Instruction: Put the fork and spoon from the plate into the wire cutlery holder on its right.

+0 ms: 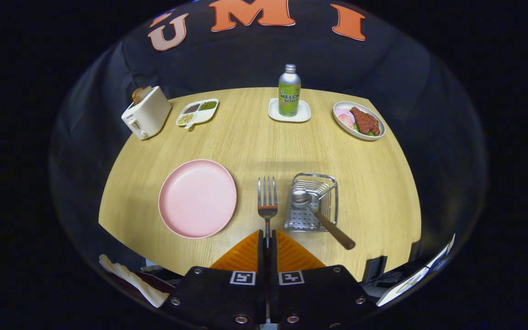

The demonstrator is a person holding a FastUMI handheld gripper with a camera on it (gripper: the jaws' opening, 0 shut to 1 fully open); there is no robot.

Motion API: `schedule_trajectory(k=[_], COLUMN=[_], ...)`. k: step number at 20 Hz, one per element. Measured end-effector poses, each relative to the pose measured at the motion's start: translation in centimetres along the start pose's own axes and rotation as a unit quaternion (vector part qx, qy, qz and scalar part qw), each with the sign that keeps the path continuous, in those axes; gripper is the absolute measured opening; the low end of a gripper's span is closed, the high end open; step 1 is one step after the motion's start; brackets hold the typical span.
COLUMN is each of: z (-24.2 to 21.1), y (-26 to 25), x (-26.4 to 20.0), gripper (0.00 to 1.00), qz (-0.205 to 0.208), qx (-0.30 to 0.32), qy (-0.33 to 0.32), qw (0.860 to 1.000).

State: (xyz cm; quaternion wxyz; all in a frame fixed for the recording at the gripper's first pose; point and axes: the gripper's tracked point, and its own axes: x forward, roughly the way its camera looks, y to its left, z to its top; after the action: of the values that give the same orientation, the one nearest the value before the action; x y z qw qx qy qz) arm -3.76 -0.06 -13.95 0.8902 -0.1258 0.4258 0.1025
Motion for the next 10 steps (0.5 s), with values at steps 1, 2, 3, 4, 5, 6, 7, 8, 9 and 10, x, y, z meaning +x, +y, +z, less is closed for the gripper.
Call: schedule_trajectory(k=[1,2,3,4,5,6,7,8,9,10], z=[0.0,0.2,0.4,0.6,0.8,1.0,1.3,1.5,1.8,1.9], y=[-0.8,-1.5,-2.0,-2.6,-2.9,-3.2,-3.5,-3.8,-3.8,-3.9], x=[-0.2,-0.4,-0.6,-0.9,-1.0,-1.0,-1.0,-1.0,-0.9,-0.8], gripper=[0.04,0.04,0.04,0.04,0.04,0.04,0.04,0.04,0.04,0.04], qz=[-0.007,-0.012,-0.015,-0.018,-0.018,-0.020,-0.023,-0.024,-0.024,-0.022], qx=[-0.003,-0.008,-0.012,-0.014,-0.017,-0.022,-0.029,-0.035,-0.038,-0.043], qy=[0.005,0.009,0.014,0.020,0.027,0.033,0.039,0.045,0.053,0.062], qw=[1.000,1.000,1.000,1.000,0.999,0.999,0.999,0.998,0.998,0.997])
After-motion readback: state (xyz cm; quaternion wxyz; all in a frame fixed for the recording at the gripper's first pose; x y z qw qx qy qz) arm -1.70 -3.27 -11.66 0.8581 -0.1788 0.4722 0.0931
